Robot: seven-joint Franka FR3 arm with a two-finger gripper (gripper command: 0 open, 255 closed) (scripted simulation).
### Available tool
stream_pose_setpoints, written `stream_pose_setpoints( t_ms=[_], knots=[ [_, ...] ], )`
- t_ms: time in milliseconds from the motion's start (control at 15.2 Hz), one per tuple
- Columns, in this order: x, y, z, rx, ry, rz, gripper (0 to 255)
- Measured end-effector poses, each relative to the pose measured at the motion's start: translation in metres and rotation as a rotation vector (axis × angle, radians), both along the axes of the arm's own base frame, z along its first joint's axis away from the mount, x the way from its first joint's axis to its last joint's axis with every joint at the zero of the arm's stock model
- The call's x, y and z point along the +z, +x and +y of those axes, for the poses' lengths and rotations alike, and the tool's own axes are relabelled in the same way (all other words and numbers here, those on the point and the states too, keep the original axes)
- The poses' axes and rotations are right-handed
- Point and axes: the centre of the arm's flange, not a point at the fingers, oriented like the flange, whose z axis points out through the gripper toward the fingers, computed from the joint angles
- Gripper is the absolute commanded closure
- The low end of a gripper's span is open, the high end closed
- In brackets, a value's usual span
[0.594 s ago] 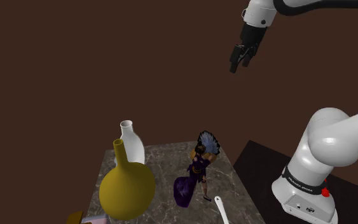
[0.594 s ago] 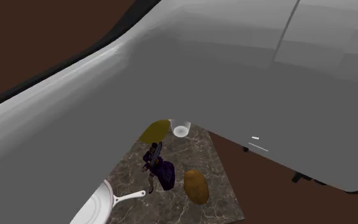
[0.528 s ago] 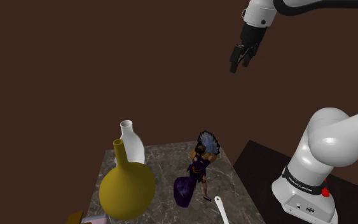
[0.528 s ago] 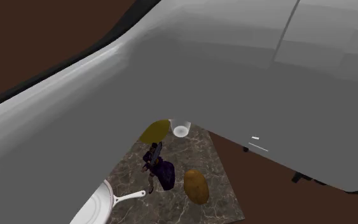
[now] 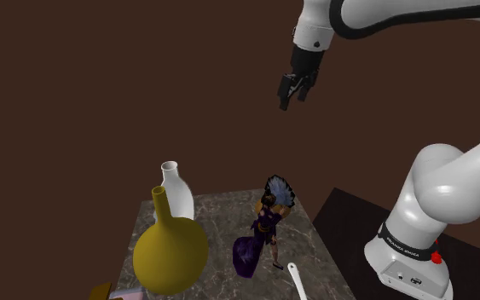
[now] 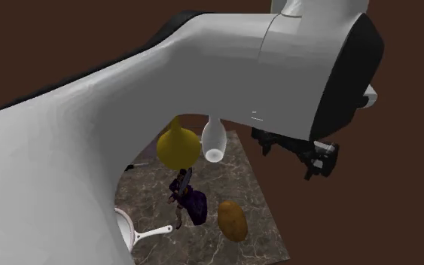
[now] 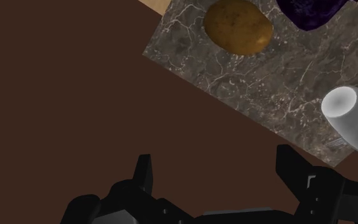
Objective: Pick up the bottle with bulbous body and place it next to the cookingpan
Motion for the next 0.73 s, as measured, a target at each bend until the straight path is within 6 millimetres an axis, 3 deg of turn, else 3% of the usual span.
stream_pose_setpoints(
  t_ms=[726],
  knots=[
    [-0.046, 0.078, 0.105, 0.05, 0.026, 0.022, 0]
  ],
)
